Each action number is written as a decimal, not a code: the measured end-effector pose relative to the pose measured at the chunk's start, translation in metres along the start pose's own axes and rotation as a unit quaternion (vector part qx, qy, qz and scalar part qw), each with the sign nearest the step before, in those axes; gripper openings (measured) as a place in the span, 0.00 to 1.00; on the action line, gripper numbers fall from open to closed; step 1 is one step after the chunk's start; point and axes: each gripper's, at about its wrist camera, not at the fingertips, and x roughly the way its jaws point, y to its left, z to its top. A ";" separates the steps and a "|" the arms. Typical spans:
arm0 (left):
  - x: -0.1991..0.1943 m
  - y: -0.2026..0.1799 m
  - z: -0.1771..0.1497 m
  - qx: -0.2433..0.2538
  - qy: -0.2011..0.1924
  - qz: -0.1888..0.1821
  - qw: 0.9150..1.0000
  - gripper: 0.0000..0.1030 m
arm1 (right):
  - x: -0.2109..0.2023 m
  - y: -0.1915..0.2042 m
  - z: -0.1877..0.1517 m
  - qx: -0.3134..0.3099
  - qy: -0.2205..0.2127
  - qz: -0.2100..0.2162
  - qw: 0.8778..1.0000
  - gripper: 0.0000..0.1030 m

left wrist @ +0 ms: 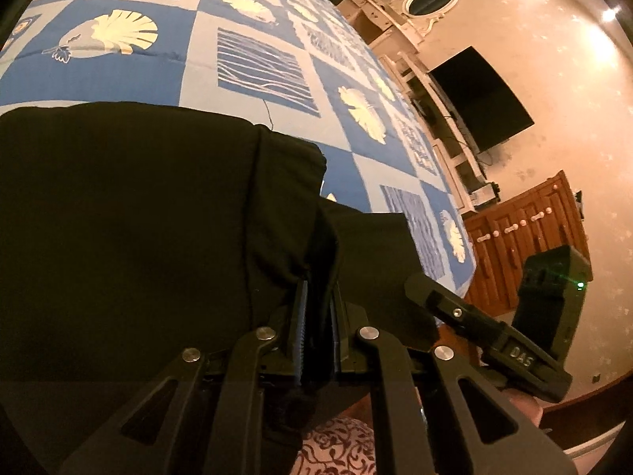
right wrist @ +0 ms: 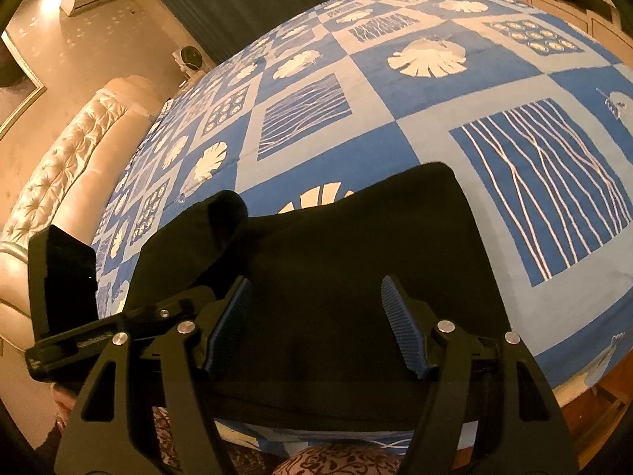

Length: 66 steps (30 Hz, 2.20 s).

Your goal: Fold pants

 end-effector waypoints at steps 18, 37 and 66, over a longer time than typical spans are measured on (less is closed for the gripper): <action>-0.126 0.002 -0.036 0.011 -0.108 0.010 0.994 0.72 | 0.014 0.000 0.004 0.066 0.080 0.148 0.984 0.75; -0.145 0.130 -0.066 -0.150 -0.104 0.071 0.981 0.75 | 0.082 0.061 -0.015 0.000 0.179 0.152 0.972 0.23; -0.113 0.087 -0.065 -0.102 -0.070 -0.002 0.992 0.79 | -0.032 -0.052 0.032 0.017 0.062 0.097 0.993 0.09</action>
